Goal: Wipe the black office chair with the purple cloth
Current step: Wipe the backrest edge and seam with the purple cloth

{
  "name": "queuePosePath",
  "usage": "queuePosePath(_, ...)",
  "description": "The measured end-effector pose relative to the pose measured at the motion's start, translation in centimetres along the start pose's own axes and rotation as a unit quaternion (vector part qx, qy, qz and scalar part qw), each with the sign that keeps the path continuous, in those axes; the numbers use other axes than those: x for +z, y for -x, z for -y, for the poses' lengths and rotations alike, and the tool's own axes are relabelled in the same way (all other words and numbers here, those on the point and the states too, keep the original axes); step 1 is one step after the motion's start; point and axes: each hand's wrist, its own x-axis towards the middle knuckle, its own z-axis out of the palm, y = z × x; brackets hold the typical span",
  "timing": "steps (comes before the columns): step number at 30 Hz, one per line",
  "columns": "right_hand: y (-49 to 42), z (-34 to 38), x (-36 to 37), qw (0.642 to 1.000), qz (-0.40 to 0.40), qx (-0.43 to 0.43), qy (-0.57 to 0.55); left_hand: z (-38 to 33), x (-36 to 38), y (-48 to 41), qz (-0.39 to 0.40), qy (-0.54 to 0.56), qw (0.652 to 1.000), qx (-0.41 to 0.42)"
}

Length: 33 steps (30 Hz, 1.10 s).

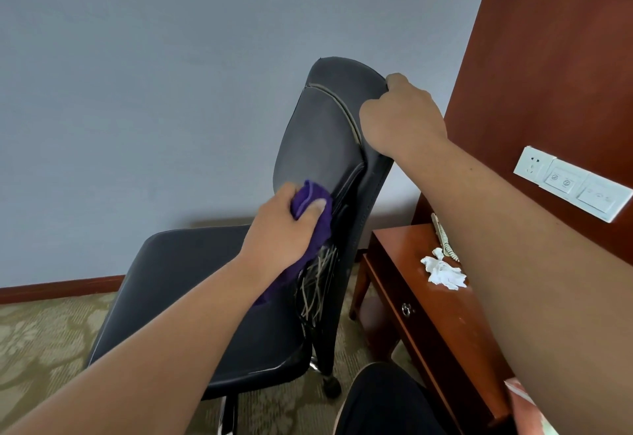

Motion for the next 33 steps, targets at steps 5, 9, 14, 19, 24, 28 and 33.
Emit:
queuePosePath(5, 0.2, 0.1, -0.1, 1.0, 0.0, -0.008, 0.005, -5.4, 0.7, -2.1, -0.057, 0.032, 0.995, 0.078)
queuePosePath(9, 0.3, -0.1, -0.2, 1.0, -0.003, -0.009, 0.012, -4.2, 1.4, -1.8, -0.029, 0.037, 0.997, 0.063)
queuePosePath(14, 0.1, -0.1, 0.0, 1.0, -0.007, -0.01, 0.014, 0.3, 1.0, -0.3, 0.013, 0.008, 1.0, -0.009)
queuePosePath(19, 0.1, 0.1, 0.0, 1.0, -0.01, -0.006, 0.016, -2.8, 0.4, -0.8, 0.001, 0.009, 0.999, 0.045)
queuePosePath(24, -0.1, 0.0, 0.0, 1.0, -0.006, -0.001, 0.008, -8.1, 0.9, -2.5, -0.019, 0.007, 0.995, 0.1)
queuePosePath(28, -0.2, -0.3, 0.0, 1.0, -0.003, 0.0, 0.008, -7.0, 1.0, -1.7, -0.01, -0.025, 0.99, 0.135)
queuePosePath(33, -0.5, -0.3, 0.1, 1.0, 0.0, -0.003, 0.003, -3.7, 0.9, -0.2, 0.033, -0.133, 0.982, 0.126)
